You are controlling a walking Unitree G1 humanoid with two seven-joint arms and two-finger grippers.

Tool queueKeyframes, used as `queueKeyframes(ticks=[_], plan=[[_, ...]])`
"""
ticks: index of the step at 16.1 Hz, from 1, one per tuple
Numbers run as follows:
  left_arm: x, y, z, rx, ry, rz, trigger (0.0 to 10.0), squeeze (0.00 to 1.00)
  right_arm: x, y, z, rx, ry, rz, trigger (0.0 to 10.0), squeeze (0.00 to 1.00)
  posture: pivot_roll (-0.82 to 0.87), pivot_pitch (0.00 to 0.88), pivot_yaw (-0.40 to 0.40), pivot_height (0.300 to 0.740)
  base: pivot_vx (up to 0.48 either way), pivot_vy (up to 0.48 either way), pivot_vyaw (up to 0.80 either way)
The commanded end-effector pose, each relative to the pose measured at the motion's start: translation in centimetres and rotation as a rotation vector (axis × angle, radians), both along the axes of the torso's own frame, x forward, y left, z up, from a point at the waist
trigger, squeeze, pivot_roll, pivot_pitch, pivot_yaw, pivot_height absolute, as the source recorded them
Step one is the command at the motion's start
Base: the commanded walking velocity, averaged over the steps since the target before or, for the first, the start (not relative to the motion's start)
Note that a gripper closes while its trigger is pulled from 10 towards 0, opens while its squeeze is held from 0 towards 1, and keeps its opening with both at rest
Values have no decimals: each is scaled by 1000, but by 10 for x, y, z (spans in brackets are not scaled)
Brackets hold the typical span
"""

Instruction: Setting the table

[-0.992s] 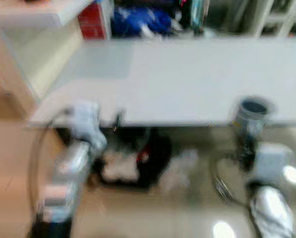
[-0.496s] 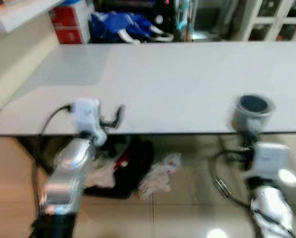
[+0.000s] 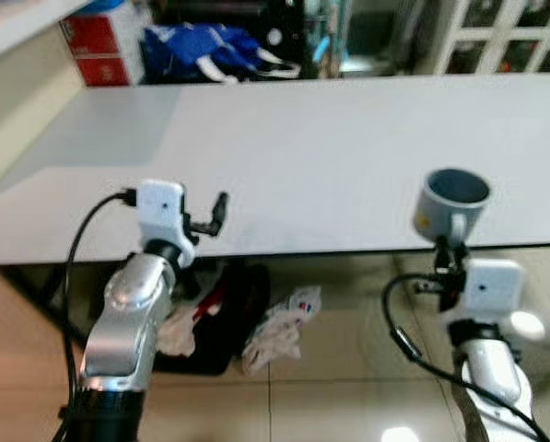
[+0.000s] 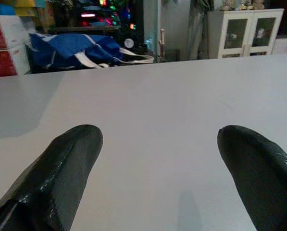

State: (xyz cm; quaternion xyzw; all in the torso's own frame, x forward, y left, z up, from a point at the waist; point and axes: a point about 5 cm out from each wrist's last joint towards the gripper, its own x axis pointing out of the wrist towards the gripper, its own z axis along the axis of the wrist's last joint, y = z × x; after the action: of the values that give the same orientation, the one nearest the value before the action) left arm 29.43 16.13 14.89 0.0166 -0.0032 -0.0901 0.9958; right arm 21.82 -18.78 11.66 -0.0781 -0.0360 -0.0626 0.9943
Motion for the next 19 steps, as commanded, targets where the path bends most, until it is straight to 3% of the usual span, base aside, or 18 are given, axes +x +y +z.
queueKeyframes(ticks=[1,8,11,12,13,15,17,18,19], plan=[[3,-4,5,9,-17,-9,10000,0,3,0,3,-14,-12,0,0,380,-89,0,38,740,469,0,0],[3,-7,7,-1,-37,-18,10000,0,9,3,4,-19,-15,16,0,380,-87,0,35,740,472,0,0],[4,-9,8,-13,-38,-23,10000,0,25,9,11,-23,-48,52,0,373,-85,0,42,740,0,0,0],[4,-10,8,-10,-38,-28,10000,0,37,13,16,-17,-60,70,0,349,-84,0,48,740,0,0,0],[4,-12,8,-9,-43,-37,10000,0,52,13,20,12,-70,79,0,0,-78,0,57,740,0,0,0],[5,-12,9,-3,-41,-45,10000,0,69,11,19,33,-66,71,0,0,-67,0,71,740,0,0,0],[4,-10,14,-3,-39,-66,10000,0,101,6,12,86,-30,36,0,0,-24,0,94,740,0,0,0],[4,-9,16,-4,-38,-71,10000,0,108,6,11,102,-23,31,0,0,-7,0,97,740,0,0,0],[2,-19,19,-31,-20,-167,10000,0,117,6,6,131,2,19,0,0,10,1,98,740,0,0,0]])
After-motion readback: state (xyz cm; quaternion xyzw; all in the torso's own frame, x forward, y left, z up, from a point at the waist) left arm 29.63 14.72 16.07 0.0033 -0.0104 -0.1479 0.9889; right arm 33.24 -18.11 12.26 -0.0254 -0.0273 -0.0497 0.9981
